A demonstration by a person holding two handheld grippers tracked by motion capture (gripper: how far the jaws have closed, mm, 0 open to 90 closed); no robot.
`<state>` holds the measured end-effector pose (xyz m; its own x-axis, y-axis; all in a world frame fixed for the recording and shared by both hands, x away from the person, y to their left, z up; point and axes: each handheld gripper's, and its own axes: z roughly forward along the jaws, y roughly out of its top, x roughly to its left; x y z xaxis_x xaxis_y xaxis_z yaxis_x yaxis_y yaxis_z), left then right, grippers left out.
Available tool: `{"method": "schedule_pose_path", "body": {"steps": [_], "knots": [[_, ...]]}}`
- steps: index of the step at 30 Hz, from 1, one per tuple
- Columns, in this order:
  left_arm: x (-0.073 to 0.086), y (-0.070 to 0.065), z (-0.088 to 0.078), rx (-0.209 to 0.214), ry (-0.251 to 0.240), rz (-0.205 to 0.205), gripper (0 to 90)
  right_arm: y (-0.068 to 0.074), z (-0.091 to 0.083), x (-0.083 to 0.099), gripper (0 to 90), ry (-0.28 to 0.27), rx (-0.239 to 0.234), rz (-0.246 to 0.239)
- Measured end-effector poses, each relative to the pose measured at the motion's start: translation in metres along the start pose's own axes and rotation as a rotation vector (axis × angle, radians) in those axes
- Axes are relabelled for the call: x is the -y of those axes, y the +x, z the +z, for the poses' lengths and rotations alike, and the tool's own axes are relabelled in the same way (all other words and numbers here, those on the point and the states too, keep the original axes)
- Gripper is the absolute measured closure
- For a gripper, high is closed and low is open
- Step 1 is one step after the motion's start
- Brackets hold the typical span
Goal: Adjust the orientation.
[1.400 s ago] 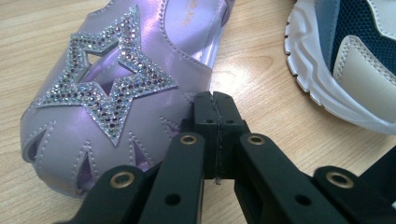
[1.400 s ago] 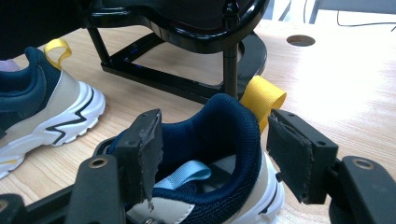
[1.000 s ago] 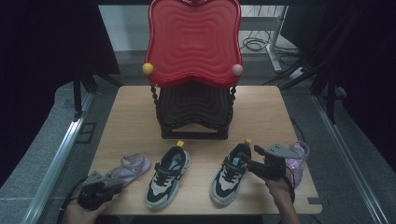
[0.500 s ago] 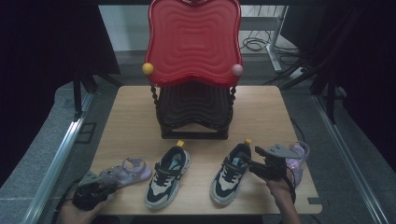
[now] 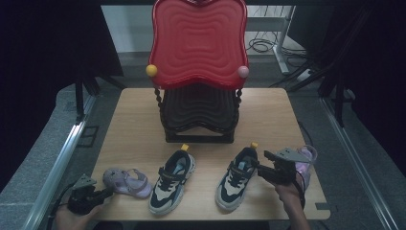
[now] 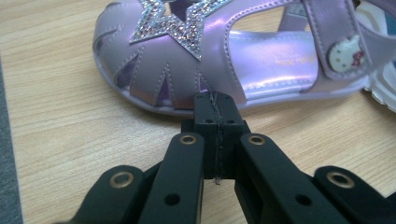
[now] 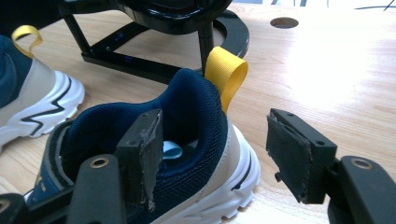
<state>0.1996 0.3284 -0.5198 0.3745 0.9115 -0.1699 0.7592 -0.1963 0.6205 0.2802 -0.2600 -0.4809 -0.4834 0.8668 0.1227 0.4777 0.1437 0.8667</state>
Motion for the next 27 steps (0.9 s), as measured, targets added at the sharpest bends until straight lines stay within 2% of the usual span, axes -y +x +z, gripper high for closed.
{"method": "schedule_pose_path", "body": {"steps": [3, 10, 15, 19, 20, 27], "knots": [[-0.001, 0.002, 0.0, -0.001, -0.001, -0.002, 89.9, -0.001, 0.0, 0.0, 37.2, 0.001, 0.0, 0.007], [-0.007, 0.008, 0.001, -0.037, 0.017, 0.001, 89.9, -0.003, 0.0, 0.001, 37.3, 0.002, 0.006, 0.012], [-0.009, 0.013, -0.002, -0.041, 0.022, -0.006, 89.9, -0.006, -0.003, 0.001, 37.3, -0.002, 0.014, 0.022], [-0.009, 0.02, -0.009, -0.052, 0.011, -0.026, 89.9, -0.008, -0.004, 0.001, 37.4, -0.006, 0.019, 0.031], [-0.011, 0.026, -0.009, -0.062, 0.009, -0.043, 90.0, -0.009, -0.004, 0.001, 37.5, -0.007, 0.023, 0.031], [-0.02, 0.035, 0.001, -0.056, 0.02, -0.057, 90.0, -0.009, -0.004, 0.001, 37.4, -0.001, 0.032, 0.031]]}}
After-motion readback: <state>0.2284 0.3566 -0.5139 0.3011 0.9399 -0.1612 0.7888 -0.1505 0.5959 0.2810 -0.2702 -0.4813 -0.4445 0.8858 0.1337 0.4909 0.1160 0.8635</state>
